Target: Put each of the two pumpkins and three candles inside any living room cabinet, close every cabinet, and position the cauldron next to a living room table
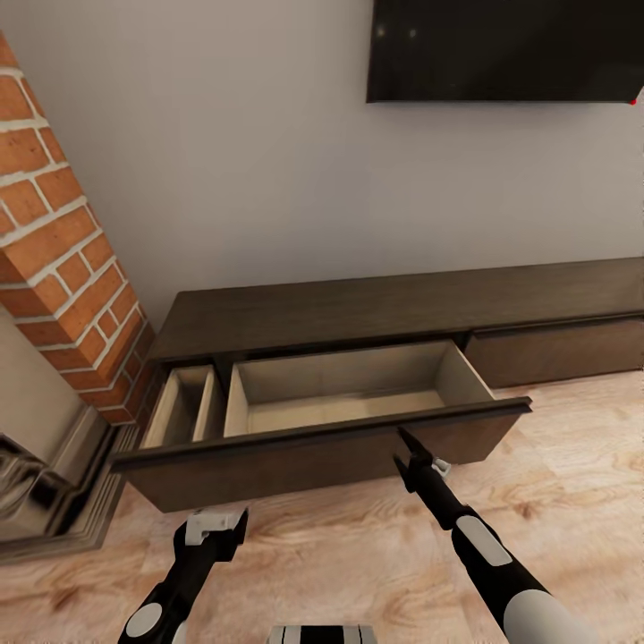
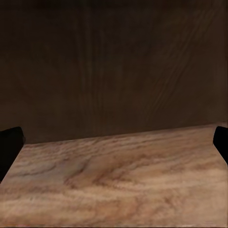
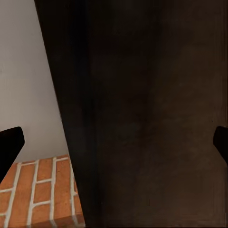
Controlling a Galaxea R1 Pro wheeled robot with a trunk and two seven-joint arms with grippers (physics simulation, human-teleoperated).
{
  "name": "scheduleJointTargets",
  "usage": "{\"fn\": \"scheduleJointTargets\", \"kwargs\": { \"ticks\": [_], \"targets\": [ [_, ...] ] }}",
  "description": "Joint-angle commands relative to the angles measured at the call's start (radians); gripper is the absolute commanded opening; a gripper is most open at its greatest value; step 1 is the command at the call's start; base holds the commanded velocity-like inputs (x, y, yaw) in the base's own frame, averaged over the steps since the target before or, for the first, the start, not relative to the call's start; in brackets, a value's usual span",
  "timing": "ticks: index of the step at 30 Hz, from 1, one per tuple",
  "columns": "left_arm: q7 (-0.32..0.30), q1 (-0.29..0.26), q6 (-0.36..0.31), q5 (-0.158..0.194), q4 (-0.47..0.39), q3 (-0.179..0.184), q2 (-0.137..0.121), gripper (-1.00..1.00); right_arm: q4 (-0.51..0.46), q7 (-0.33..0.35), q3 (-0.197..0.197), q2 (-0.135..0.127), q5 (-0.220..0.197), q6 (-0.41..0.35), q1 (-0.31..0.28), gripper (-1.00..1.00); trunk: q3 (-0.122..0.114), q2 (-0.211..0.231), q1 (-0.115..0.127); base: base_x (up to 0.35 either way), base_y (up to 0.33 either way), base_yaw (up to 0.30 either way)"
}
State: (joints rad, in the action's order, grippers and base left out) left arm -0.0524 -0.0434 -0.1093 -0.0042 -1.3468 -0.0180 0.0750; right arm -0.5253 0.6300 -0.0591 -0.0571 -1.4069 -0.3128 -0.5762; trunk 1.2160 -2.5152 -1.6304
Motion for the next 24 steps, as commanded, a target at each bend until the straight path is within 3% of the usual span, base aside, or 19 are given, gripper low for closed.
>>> {"fn": "scheduleJointTargets", "kwargs": {
  "ticks": [1, 11, 16, 18, 21, 23, 24],
  "targets": [
    [-0.006, 0.000, -0.006, 0.000, -0.002, -0.002, 0.001, 1.00, 0.001, 0.002, -0.005, -0.001, -0.010, -0.004, -0.001, 1.00, 0.001, 0.000, 0.000, -0.225, 0.000, 0.000],
    [-0.006, 0.000, -0.006, 0.000, -0.002, -0.002, 0.001, 1.00, -0.001, -0.006, -0.008, -0.001, -0.004, -0.015, -0.001, 1.00, 0.001, 0.000, 0.000, -0.301, 0.000, 0.000],
    [-0.007, 0.000, -0.006, 0.000, -0.002, -0.002, 0.001, 1.00, -0.007, -0.009, -0.015, -0.002, 0.007, -0.120, -0.003, 1.00, 0.001, 0.000, 0.000, -0.106, 0.000, 0.000],
    [-0.007, 0.000, -0.006, 0.000, -0.002, -0.002, 0.001, 1.00, -0.013, -0.015, -0.035, -0.003, 0.044, -0.172, -0.006, 1.00, 0.001, 0.000, 0.000, -0.029, 0.000, 0.000],
    [-0.007, 0.000, -0.006, 0.001, -0.008, -0.003, 0.001, 1.00, -0.036, -0.022, -0.072, 0.001, 0.160, -0.280, -0.028, 1.00, 0.001, 0.000, 0.000, -0.013, 0.000, 0.000],
    [-0.007, 0.000, -0.007, 0.001, -0.010, -0.004, 0.001, 1.00, -0.049, -0.024, -0.080, 0.003, 0.212, -0.333, -0.043, 1.00, 0.001, 0.000, 0.000, -0.006, 0.000, 0.000],
    [-0.007, 0.000, -0.007, 0.001, -0.011, -0.004, 0.001, 1.00, -0.064, -0.025, -0.085, 0.002, 0.267, -0.382, -0.055, 1.00, 0.001, 0.000, 0.000, -0.003, 0.000, 0.000]
  ]
}}
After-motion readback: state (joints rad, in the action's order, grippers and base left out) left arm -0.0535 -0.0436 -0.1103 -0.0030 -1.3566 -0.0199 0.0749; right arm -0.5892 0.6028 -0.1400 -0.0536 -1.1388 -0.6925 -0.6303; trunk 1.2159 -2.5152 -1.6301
